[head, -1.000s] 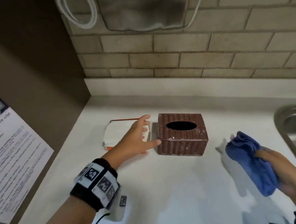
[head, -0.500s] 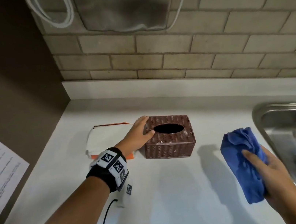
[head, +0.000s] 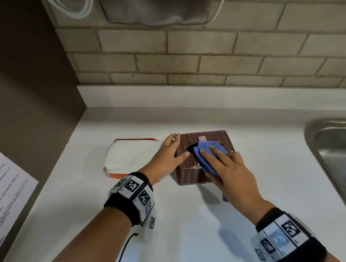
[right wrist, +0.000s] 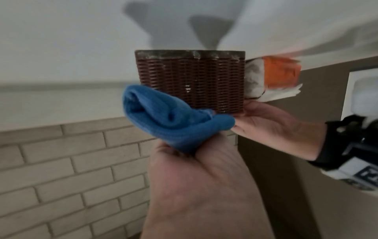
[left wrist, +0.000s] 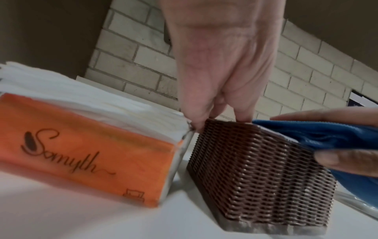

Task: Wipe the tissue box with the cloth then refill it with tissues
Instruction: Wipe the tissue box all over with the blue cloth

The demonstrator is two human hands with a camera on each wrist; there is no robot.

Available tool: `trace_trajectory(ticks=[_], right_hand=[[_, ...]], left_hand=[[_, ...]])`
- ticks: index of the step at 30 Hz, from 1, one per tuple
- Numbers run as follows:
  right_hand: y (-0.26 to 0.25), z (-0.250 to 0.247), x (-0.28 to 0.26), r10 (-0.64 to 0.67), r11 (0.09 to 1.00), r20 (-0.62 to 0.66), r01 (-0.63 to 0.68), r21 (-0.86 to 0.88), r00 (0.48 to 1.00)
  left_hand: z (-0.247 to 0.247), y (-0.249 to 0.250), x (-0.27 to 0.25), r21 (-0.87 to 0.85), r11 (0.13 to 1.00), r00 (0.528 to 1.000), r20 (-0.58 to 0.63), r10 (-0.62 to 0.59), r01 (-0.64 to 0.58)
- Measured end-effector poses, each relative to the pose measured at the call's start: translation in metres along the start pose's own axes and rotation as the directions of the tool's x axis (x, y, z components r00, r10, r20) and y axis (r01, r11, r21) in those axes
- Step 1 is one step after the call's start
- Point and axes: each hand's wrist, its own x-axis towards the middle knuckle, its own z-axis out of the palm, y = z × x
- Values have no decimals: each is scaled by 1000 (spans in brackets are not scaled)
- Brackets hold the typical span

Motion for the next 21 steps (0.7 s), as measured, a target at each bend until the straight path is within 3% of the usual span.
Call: trace_trajectory(ticks=[3, 6, 13, 16, 19, 21], right_hand=[[8, 3, 4, -57, 998, 35, 57, 21, 998], [6, 3, 7, 1, 990, 61, -9, 142, 998], [-23, 28, 17, 173, 979, -99, -161, 122, 980], [-30, 37, 14, 136, 971, -203, -89, 224, 970], [-8, 41, 5, -26, 963, -210, 81, 258, 977], [9, 41, 3, -11, 931, -199, 83, 355, 980]], left_hand=[[2, -1, 1, 12, 1000, 1000, 7, -1, 0], [2, -1, 2, 28, 1000, 1000, 14, 7, -7], [4, 0, 2, 42, 999, 1000, 6, -5, 5], [4, 1, 1, 81, 997, 1000, 17, -6, 4], [3, 3, 0, 95, 995, 999, 31, -11, 8], [3, 4, -1, 88, 996, 999, 43, -14, 10]])
